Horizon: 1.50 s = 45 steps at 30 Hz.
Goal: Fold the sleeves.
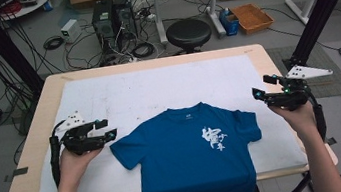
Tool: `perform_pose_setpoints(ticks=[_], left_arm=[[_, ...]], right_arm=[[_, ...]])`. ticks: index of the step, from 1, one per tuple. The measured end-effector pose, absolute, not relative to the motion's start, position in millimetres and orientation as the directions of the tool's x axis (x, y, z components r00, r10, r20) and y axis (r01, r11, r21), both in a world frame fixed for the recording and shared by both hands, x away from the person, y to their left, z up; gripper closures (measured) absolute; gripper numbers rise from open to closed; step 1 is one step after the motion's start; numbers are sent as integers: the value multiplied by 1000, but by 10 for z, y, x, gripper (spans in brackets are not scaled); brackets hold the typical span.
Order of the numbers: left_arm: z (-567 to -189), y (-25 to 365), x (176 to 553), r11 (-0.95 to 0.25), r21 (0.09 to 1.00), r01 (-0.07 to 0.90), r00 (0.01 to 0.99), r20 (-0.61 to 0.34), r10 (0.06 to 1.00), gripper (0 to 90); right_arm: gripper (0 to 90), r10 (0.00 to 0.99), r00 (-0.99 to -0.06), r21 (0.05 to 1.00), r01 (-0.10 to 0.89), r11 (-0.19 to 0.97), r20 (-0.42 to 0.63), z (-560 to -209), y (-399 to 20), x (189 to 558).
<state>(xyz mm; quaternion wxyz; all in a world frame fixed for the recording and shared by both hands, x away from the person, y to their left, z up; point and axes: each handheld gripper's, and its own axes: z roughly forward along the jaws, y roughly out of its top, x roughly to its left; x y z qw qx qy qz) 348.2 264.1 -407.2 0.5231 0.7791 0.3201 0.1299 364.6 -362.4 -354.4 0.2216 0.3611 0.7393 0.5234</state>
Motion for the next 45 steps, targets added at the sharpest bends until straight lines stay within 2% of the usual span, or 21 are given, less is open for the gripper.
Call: perform_pose_setpoints(ticks=[4,5,10,13,22,24,25,27,28,32,36,42,45], left_arm=[[-4167,2703,3482,-254,869,425,742,-173,648,440],[-4190,2716,3477,-253,861,440,742,-190,643,486],[-4287,2737,3456,-268,819,507,721,-233,652,486],[-4321,2758,3432,-257,810,528,715,-260,649,486],[-4412,2747,3434,-292,769,569,703,-271,658,577],[-4438,2716,3448,-308,750,585,703,-281,653,639],[-4450,2699,3450,-312,742,594,703,-290,649,639],[-4457,2682,3455,-333,733,593,714,-288,638,742],[-4455,2677,3454,-335,733,592,720,-294,629,742],[-4406,2687,3438,-283,759,586,724,-333,605,868],[-4307,2673,3441,-175,748,640,682,-448,578,874],[-4089,2321,3443,-140,727,672,679,-530,508,874],[-4000,2063,3447,-149,717,680,678,-538,501,873]], right_arm=[[259,768,-638,934,301,192,48,-3545,-3628,3648],[259,770,-636,933,304,191,49,-3545,-3630,3647],[259,770,-636,935,298,193,44,-3548,-3637,3654],[259,771,-636,935,298,194,43,-3549,-3637,3654],[259,773,-633,934,302,192,46,-3552,-3630,3655],[259,773,-632,933,302,193,44,-3551,-3631,3653],[259,773,-632,933,302,193,44,-3551,-3631,3653],[259,775,-631,934,301,194,43,-3549,-3631,3650],[259,774,-631,934,299,194,41,-3549,-3632,3650],[259,775,-630,935,298,193,41,-3548,-3632,3649],[259,776,-629,935,298,191,42,-3544,-3633,3645],[259,777,-628,938,293,185,42,-3534,-3646,3638],[259,777,-627,939,291,181,45,-3524,-3654,3628]])
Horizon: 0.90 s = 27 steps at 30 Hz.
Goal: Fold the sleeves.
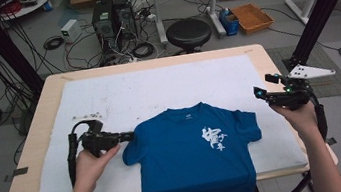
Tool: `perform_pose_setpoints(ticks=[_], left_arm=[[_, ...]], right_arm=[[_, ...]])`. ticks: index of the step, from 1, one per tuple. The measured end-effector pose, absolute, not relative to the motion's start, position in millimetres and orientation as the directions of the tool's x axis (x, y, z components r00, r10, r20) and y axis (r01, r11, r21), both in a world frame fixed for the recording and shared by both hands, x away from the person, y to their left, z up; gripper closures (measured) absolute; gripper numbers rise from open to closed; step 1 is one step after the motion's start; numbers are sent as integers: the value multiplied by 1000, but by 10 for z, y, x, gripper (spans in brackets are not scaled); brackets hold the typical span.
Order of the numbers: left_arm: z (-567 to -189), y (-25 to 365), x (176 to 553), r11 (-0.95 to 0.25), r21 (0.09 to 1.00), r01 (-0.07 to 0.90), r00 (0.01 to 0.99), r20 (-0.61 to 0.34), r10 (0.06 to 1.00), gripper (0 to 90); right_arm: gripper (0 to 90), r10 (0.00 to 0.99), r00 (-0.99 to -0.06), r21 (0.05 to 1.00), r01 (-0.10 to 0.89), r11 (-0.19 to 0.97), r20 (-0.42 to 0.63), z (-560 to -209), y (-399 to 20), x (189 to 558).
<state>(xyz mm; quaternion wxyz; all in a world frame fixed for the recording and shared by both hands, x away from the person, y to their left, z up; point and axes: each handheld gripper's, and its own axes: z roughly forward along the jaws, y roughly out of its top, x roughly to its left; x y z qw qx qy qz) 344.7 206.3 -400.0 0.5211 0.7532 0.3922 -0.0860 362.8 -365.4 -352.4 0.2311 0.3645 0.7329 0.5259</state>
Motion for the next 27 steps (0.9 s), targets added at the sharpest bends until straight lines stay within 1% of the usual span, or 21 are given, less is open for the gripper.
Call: perform_pose_setpoints(ticks=[4,5,6,15,19,23,24,26,27], left_arm=[[-3931,1722,3473,-135,711,690,667,-553,500,873],[-3931,1565,3497,-136,707,695,661,-553,507,873],[-3931,1565,3497,-136,707,695,661,-553,507,873],[-4089,1027,3598,-128,691,712,648,-575,499,867],[-4155,886,3636,-126,695,708,652,-575,494,725],[-4162,874,3639,-117,722,682,674,-558,484,667],[-4148,893,3629,-113,732,672,678,-547,492,661],[-4127,958,3622,-98,753,651,686,-528,500,601],[-4120,985,3617,-94,762,641,688,-516,511,601]], right_arm=[[259,777,-628,941,288,178,45,-3516,-3665,3623],[259,777,-628,941,286,180,42,-3515,-3668,3620],[259,778,-627,941,286,182,40,-3514,-3669,3618],[262,784,-619,937,295,188,38,-3537,-3676,3619],[262,788,-614,934,304,191,39,-3555,-3678,3623],[263,791,-611,932,309,191,40,-3568,-3687,3616],[264,791,-611,932,310,191,41,-3571,-3692,3614],[280,800,-599,930,315,189,40,-3585,-3710,3608],[280,800,-599,930,315,189,40,-3585,-3710,3608]])
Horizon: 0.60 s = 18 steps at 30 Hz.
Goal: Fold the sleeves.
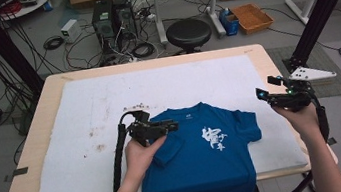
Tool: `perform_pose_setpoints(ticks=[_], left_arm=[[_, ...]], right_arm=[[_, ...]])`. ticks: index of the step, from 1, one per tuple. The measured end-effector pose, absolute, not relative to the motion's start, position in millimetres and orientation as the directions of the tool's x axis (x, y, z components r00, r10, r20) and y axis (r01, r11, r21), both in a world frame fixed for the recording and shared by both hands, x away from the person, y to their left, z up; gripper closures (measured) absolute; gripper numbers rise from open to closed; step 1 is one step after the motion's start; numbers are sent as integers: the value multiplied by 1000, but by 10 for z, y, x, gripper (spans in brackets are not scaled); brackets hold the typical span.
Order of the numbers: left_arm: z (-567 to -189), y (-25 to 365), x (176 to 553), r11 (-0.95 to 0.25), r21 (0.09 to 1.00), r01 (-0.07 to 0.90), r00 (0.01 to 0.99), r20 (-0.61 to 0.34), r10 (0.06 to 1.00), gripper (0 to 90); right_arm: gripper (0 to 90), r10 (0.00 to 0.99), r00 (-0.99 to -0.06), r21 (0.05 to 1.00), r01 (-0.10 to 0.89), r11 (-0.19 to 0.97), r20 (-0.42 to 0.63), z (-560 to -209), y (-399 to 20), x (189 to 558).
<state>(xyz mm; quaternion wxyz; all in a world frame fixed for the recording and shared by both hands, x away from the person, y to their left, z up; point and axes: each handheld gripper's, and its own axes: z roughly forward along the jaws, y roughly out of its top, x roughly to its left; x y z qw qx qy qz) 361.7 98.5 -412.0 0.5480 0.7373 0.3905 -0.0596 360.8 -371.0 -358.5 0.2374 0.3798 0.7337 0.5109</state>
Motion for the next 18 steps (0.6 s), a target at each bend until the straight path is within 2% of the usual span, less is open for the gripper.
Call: perform_pose_setpoints(ticks=[3,11,15,18], left_arm=[[-4109,1111,3612,-101,794,600,696,-455,555,566],[-4061,1640,3596,-63,868,492,663,-326,674,510],[-4055,1924,3571,-39,883,467,637,-306,707,485],[-4075,2108,3538,-33,887,461,619,-295,728,485]], right_arm=[[289,809,-585,927,326,185,45,-3608,-3721,3602],[413,843,-534,911,378,167,67,-3745,-3788,3552],[518,845,-528,882,436,178,90,-3874,-3795,3563],[559,836,-539,845,490,215,100,-4043,-3769,3636]])
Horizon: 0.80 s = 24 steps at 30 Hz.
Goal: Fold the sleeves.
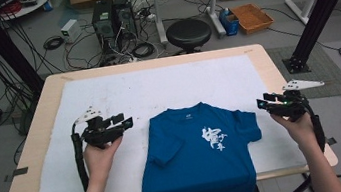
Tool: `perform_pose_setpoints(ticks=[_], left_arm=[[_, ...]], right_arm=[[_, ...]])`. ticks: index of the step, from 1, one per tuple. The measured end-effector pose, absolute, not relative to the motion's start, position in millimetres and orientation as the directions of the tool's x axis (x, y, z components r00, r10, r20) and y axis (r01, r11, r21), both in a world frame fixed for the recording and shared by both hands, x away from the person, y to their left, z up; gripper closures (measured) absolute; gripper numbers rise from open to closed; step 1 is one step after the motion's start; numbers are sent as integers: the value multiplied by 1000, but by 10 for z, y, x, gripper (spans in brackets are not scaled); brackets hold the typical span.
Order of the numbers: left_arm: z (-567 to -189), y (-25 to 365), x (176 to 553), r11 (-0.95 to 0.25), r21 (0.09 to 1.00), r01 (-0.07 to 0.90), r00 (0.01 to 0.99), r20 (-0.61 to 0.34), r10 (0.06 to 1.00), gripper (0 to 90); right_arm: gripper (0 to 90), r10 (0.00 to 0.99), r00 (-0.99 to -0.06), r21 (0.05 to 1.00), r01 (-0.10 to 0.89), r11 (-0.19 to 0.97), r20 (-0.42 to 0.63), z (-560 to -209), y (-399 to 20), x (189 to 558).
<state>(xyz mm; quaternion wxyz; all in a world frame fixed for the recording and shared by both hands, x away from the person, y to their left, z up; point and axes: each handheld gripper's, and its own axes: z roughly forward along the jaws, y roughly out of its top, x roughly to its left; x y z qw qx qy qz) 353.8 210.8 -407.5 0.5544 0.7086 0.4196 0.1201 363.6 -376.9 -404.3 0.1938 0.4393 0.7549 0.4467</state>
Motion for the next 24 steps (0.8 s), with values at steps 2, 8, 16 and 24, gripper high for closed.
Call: perform_pose_setpoints(ticks=[2,8,16,24], left_arm=[[-4086,2208,3524,-22,890,455,611,-295,735,485],[-4104,2351,3502,-40,897,441,606,-264,750,479],[-4122,2333,3510,-62,897,438,623,-253,740,476],[-4135,2304,3520,-73,890,450,623,-254,740,470]], right_arm=[[571,834,-541,835,505,219,108,-4089,-3766,3664],[614,829,-538,771,591,240,155,-4275,-3751,3781],[620,820,-545,719,641,269,179,-4403,-3719,3864],[843,806,-566,695,651,305,176,-4451,-3700,3878]])
